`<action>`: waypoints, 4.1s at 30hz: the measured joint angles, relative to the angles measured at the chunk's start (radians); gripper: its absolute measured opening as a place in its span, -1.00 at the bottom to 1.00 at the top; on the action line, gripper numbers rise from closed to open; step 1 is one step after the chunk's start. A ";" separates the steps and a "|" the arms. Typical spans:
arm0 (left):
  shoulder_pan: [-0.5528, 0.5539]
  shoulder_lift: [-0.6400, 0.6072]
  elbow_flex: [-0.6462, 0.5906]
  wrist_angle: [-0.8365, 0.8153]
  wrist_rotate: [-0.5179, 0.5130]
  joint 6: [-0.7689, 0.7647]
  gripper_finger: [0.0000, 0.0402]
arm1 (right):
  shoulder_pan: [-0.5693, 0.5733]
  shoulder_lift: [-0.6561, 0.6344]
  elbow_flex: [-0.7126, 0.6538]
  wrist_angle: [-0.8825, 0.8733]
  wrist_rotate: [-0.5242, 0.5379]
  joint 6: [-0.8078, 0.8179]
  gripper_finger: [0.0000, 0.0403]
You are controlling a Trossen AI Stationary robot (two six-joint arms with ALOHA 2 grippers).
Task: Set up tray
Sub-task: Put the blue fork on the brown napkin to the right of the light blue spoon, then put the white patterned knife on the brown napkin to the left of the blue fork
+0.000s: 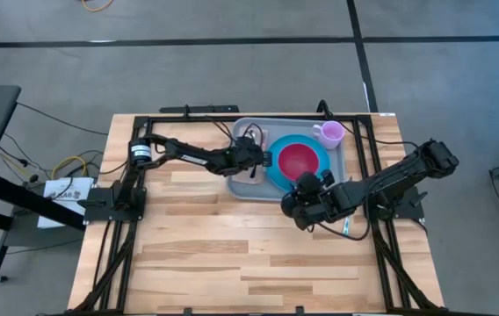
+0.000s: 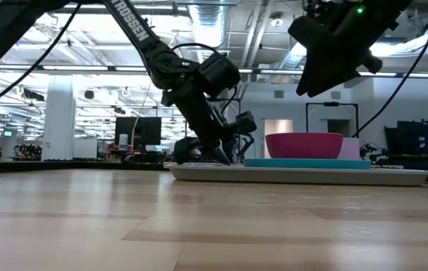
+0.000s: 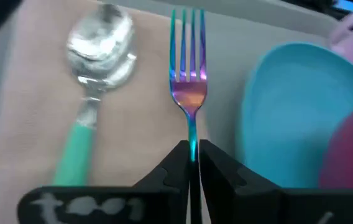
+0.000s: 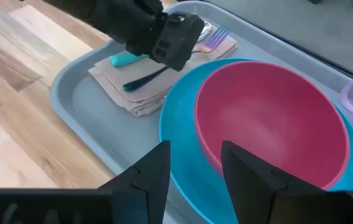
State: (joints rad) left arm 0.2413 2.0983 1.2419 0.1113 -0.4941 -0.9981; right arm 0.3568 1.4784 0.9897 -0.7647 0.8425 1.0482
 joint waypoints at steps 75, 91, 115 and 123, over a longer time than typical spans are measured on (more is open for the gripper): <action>0.046 -0.568 -0.002 -1.197 -0.642 0.268 -0.85 | 0.297 0.016 -0.408 -0.310 -0.546 1.248 -0.34; 0.046 -0.568 -0.002 -1.194 -0.636 0.242 -0.85 | 0.311 0.013 -0.470 -0.187 -0.527 1.247 -0.43; 0.045 -0.567 -0.002 -1.194 -0.632 0.292 -0.85 | 0.450 0.017 -0.053 -0.111 -0.683 1.035 -0.94; 0.011 -0.567 -0.002 -1.178 -0.520 0.486 -0.85 | 0.435 0.014 0.037 -0.083 -0.144 0.711 -0.84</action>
State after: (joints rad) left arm 0.2528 1.5311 1.2400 -1.0670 -1.0141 -0.5122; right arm 0.7914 1.4929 1.0271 -0.8476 0.6989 1.7589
